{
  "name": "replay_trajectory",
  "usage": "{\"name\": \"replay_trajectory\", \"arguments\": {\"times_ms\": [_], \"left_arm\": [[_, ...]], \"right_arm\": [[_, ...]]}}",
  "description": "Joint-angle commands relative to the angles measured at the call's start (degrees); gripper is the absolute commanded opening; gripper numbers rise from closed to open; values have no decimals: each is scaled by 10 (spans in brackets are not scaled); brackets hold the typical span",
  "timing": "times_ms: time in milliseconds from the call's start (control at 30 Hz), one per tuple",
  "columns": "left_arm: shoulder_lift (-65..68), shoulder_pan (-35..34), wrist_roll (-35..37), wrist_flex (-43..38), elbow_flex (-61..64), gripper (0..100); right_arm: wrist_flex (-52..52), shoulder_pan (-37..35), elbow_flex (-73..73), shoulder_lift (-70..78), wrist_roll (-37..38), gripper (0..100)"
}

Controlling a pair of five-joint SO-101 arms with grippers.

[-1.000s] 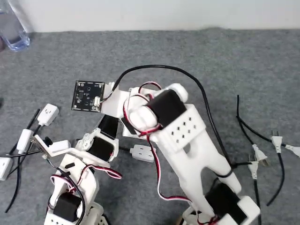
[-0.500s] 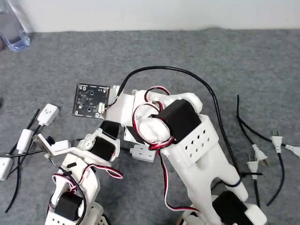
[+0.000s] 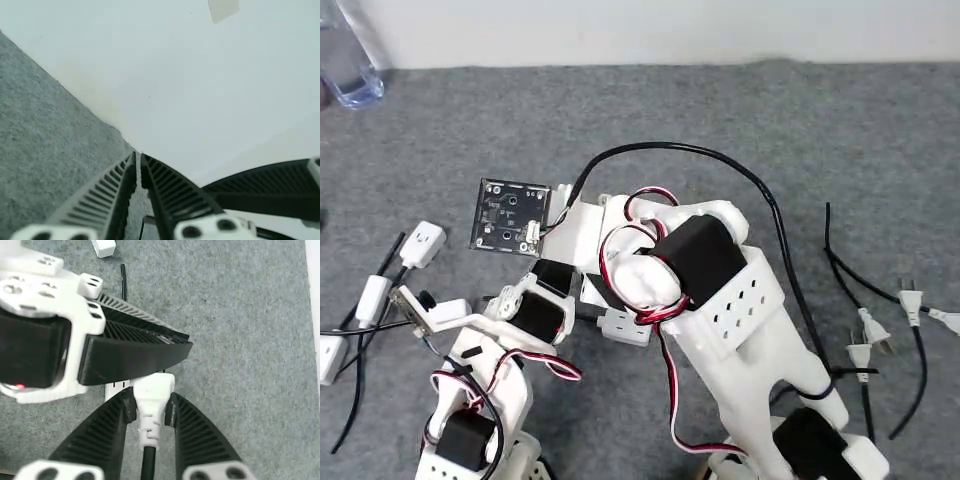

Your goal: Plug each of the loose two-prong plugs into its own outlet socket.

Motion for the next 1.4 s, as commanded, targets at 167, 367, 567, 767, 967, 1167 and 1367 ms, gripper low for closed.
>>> {"name": "replay_trajectory", "arguments": {"times_ms": [167, 367, 567, 767, 967, 1167, 1367], "left_arm": [[-2, 4, -4, 0, 3, 13], [-2, 25, -4, 0, 16, 13], [-2, 31, -4, 0, 18, 13], [-2, 52, -4, 0, 29, 13], [-2, 63, -5, -1, 36, 13], [-2, 63, -5, -1, 36, 13], [-2, 31, -5, -3, 20, 13]], "right_arm": [[21, -22, -32, -29, -8, 8], [20, -22, -33, -29, -9, 8], [20, -21, -33, -29, -9, 8], [19, -22, -33, -29, -9, 8], [19, -20, -33, -29, -9, 8], [19, -20, -33, -29, -9, 8], [21, -17, -32, -28, -8, 8]]}}
